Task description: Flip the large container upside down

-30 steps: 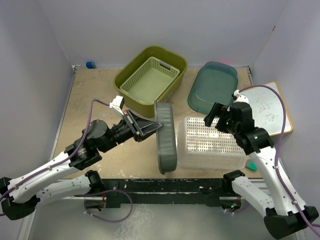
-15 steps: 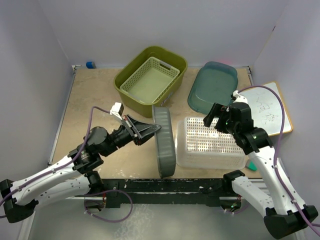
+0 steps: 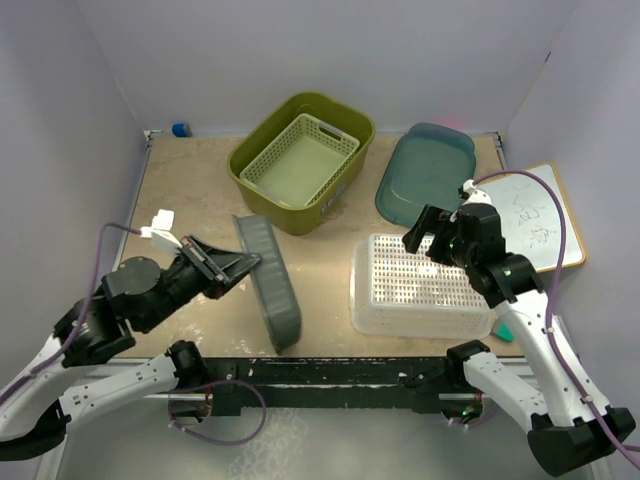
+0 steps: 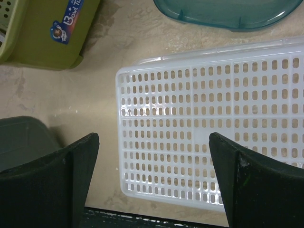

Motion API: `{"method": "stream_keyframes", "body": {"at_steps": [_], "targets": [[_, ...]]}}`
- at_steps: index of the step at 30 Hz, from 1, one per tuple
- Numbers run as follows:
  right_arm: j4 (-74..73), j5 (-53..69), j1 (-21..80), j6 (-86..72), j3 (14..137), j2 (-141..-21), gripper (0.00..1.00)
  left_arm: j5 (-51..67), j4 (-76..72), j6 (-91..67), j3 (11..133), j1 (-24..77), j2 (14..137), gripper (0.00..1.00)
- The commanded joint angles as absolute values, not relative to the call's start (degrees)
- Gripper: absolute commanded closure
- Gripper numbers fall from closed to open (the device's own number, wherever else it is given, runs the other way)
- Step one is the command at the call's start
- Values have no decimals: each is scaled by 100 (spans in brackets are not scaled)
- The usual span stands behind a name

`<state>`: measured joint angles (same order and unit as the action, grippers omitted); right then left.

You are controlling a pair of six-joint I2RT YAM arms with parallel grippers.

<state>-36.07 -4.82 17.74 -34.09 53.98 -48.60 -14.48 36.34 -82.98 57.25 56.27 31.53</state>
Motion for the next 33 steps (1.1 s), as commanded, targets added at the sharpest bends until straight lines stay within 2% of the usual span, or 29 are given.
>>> {"method": "stream_keyframes", "body": {"at_steps": [1, 4, 6, 10, 16, 21, 26, 33], "targets": [[-3301, -251, 1805, -3514, 5365, -4857, 0, -2380, 5807, -7736, 6456, 5630, 3134, 100], [-3287, -189, 1797, -3534, 5355, -4865, 0, -2522, 6213, -7805, 6412, 5700, 3039, 98], [-3289, -177, 1804, -3534, 5357, -4848, 0, -2605, 6355, -7898, 6344, 5708, 2917, 100], [-3315, -185, 1802, -3536, 5361, -4806, 0, -2576, 5990, -7903, 6141, 5712, 2614, 100], [-3323, -131, 1802, -3591, 5378, -4750, 0, -1660, 4519, -7352, 6107, 5712, 3340, 100], [-3402, -221, 1802, -3603, 5371, -4643, 0, -553, 2400, -7282, 6169, 5713, 4371, 100], [-3640, -338, 1802, -3603, 5388, -4484, 0, 173, 696, -7791, 5977, 5708, 5076, 100], [-3836, -369, 1802, -3516, 5414, -4396, 0, 696, -673, -8556, 5403, 5626, 5245, 100]]}}
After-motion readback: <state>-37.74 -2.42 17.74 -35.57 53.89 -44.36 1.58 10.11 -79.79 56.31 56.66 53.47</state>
